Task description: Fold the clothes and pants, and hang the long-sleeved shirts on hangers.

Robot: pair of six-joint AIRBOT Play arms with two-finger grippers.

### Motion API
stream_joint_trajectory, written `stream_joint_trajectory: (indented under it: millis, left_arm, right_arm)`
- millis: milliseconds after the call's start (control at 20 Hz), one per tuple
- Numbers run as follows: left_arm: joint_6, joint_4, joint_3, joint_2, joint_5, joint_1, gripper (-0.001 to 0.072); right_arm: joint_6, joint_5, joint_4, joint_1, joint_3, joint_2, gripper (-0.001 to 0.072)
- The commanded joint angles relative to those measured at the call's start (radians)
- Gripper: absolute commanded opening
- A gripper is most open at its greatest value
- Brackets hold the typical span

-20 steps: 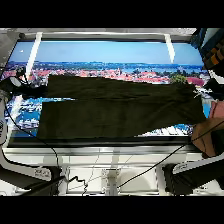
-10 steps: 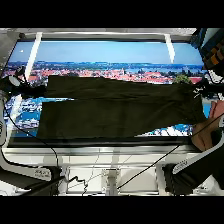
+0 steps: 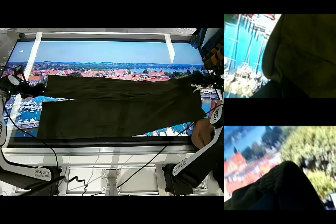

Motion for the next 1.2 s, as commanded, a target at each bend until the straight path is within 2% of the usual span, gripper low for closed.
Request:
stream_joint_trajectory:
  millis: [0,250,350,400,650,800,950,1000,1050,1100,1150]
  left_arm:
    - [-0.021,-0.003,0.057,0.002,0.023,-0.005,0.002]
    - [-0.021,0.01,0.094,0.006,0.044,-0.05,0.002]
    - [-0.037,0.107,0.093,0.005,0.064,-0.096,0.0019]
    - [-0.085,0.158,0.09,0.002,0.071,-0.114,0.0019]
    - [-0.247,0.191,-0.016,-0.021,0.032,-0.138,0.002]
    - [-0.249,0.233,-0.044,-0.021,-0.104,-0.136,0.0021]
    - [-0.249,0.263,-0.044,-0.022,-0.143,-0.129,0.0022]
    - [-0.248,0.264,-0.044,-0.022,-0.142,-0.129,0.0052]
    - [-0.221,0.263,-0.043,-0.021,-0.131,-0.129,0.028]
    - [-0.208,0.263,-0.043,-0.02,-0.118,-0.129,0.0609]
    - [-0.208,0.263,-0.041,-0.017,-0.105,-0.129,0.0695]
  right_arm:
    - [-0.02,-0.225,0.007,0.037,0.013,0.023,0.0034]
    - [0.046,-0.391,0.005,0.059,0.01,0.028,0.0032]
    - [0.064,-0.437,0.005,0.066,0.008,0.027,0.0031]
    - [0.067,-0.444,0.004,0.067,0.008,0.027,0.0032]
    - [0.071,-0.382,-0.01,0.067,-0.006,0.026,0.0032]
    - [0.071,-0.369,-0.023,0.067,-0.006,0.027,0.0033]
    - [0.071,-0.355,-0.024,0.067,-0.006,0.026,0.0033]
    - [0.071,-0.343,-0.024,0.067,-0.006,0.026,0.0067]
    - [0.071,-0.332,-0.024,0.067,-0.006,0.027,0.0345]
    - [0.071,-0.321,-0.024,0.067,-0.006,0.027,0.0625]
    - [0.071,-0.301,-0.025,0.065,-0.006,0.033,0.0665]
